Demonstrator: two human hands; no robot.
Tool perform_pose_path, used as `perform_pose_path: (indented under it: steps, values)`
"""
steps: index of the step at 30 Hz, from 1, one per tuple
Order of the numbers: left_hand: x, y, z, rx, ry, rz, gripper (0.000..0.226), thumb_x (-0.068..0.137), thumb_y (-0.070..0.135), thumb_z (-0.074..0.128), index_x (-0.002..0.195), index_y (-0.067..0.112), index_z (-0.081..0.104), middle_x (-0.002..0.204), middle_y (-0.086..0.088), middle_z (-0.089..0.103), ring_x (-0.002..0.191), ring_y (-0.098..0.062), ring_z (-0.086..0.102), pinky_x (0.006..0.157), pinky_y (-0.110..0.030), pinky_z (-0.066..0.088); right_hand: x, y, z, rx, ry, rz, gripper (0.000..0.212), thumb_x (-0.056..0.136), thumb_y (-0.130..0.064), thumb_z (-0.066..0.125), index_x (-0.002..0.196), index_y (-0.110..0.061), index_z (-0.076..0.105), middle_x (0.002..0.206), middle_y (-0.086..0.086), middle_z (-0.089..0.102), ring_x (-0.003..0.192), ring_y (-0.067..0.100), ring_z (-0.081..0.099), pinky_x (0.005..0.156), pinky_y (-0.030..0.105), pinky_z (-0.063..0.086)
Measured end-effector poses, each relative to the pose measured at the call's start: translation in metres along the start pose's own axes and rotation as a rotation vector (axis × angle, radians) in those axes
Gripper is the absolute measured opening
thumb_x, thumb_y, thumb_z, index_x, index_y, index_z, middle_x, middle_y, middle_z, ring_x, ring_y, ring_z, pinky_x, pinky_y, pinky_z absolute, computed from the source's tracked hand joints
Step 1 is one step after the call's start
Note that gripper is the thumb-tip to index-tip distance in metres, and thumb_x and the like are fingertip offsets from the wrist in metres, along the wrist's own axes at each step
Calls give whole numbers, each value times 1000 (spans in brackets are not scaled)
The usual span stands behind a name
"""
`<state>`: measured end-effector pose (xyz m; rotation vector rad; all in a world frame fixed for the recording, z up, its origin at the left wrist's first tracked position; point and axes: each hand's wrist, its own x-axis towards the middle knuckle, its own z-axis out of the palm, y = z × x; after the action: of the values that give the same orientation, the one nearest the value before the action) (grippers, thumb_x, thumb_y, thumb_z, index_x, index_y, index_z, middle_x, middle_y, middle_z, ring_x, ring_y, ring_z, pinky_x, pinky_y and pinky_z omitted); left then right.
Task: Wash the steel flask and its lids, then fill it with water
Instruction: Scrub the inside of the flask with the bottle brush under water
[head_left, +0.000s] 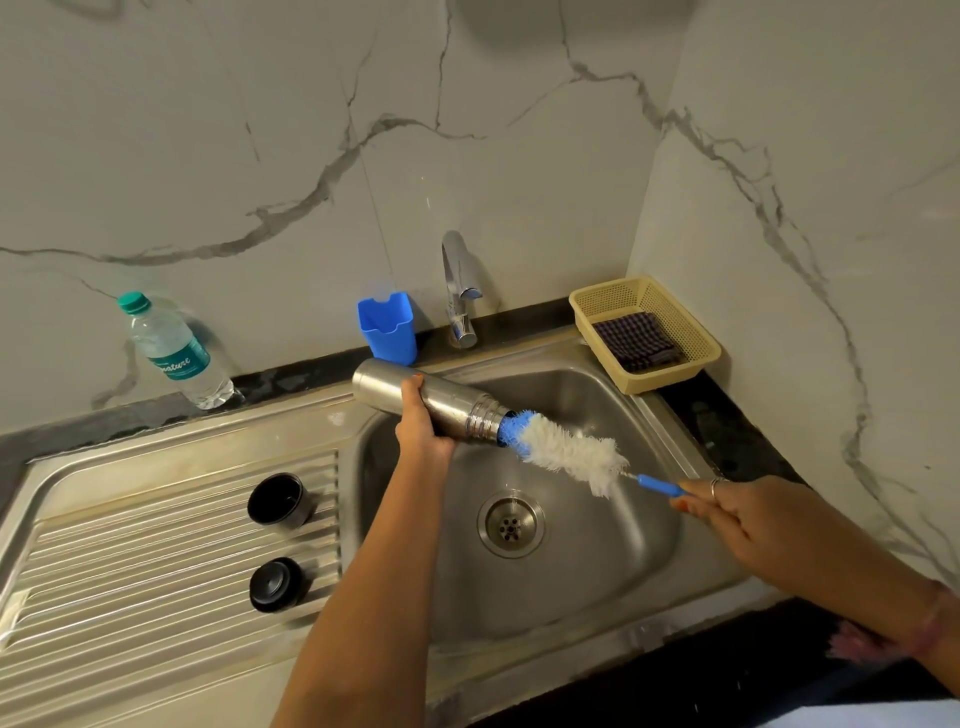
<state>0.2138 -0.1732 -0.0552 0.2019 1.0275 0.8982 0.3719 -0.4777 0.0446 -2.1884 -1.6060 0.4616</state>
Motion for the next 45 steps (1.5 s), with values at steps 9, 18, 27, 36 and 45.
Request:
perform_pose_path:
  steps: [9,18,27,36,45]
  values:
    - [0,12,2,-17,42,38,62,79,29,78,126,12,42,108,-14,62,98,-32,63,97,-60,49,6,0,-1,-67,-31,-29,38,94,-33,52,124,-13,62,50,-37,50,46,-4,52,43,12,37]
    - [-2,22,0,-27,31,35,66,77,31,80,129,13,45,114,-13,64,100,-31,65,90,-57,53,9,-7,-9,-397,14,-213,25,75,-22,66,95,-10,75,42,-11,19,29,7,6,30,10,3]
    - [-3,36,1,-68,70,70,65,80,30,78,131,13,42,111,-14,63,96,-30,66,84,-53,56,5,6,-26,-438,9,-175,34,64,-9,85,97,-10,75,36,-7,32,26,6,15,21,14,23]
    - [-5,50,-12,-149,34,117,55,85,25,74,128,12,42,108,-12,66,95,-28,68,80,-51,56,17,30,-39,-547,-54,13,38,102,-38,34,130,-24,56,62,-8,54,45,6,44,46,16,37]
    - [-3,50,-32,-17,61,186,52,82,32,76,119,10,48,103,-10,65,92,-25,67,79,-46,57,19,52,-13,-427,-49,122,38,101,-37,37,121,-17,63,67,-3,63,48,6,49,47,14,38]
